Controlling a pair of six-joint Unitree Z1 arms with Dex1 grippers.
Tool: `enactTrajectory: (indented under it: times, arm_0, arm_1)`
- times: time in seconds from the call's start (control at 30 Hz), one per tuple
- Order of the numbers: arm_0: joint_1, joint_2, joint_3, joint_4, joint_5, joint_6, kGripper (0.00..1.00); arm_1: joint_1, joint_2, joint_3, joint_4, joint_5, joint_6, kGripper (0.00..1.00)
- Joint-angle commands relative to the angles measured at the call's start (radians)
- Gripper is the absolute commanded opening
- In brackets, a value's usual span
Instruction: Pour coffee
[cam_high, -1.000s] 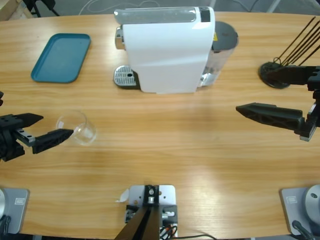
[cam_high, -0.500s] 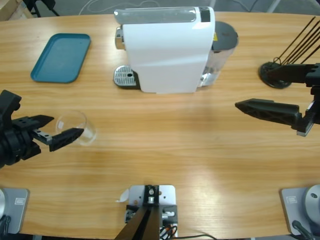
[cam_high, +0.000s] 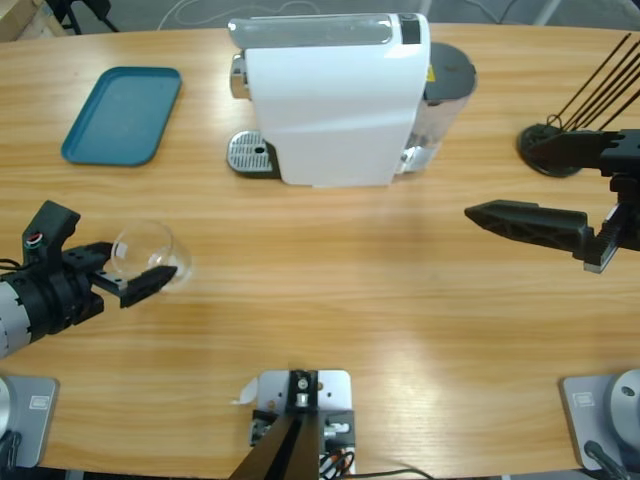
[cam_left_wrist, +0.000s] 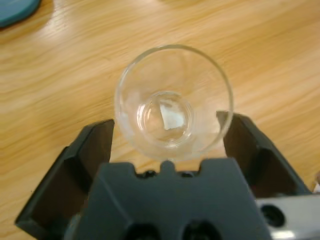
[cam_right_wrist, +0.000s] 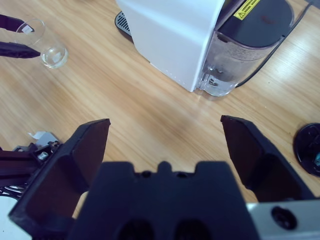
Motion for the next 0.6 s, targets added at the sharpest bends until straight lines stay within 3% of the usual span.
enactTrajectory:
  times: [0.03, 0.2, 0.3, 0.4, 0.5, 0.57, 0.6]
  arm_0:
    - [-0.006, 0.08, 0.052, -0.066, 0.051, -0.043, 0.798]
    - [-0.006, 0.081, 0.068, -0.122, 0.065, -0.043, 0.82]
    - [-0.006, 0.082, 0.068, -0.135, 0.07, -0.04, 0.964]
    - [-0.006, 0.081, 0.076, -0.136, 0.073, -0.039, 0.985]
    - [-0.006, 0.079, 0.082, -0.142, 0.082, -0.036, 0.951]
    - [-0.006, 0.081, 0.084, -0.151, 0.081, -0.027, 0.839]
    - [-0.006, 0.082, 0.085, -0.151, 0.081, -0.021, 0.73]
  arm_1:
    - [0.009, 0.051, -0.045, 0.033, 0.026, 0.012, 1.0]
    - [0.009, 0.071, -0.058, 0.036, 0.029, 0.011, 1.0]
    - [0.009, 0.072, -0.059, 0.04, 0.029, 0.011, 1.0]
    - [0.009, 0.065, -0.061, 0.041, 0.033, 0.012, 1.0]
    - [0.009, 0.068, -0.061, 0.041, 0.04, 0.012, 0.989]
    - [0.009, 0.072, -0.062, 0.039, 0.045, 0.013, 0.978]
    - [0.009, 0.075, -0.062, 0.038, 0.047, 0.013, 0.977]
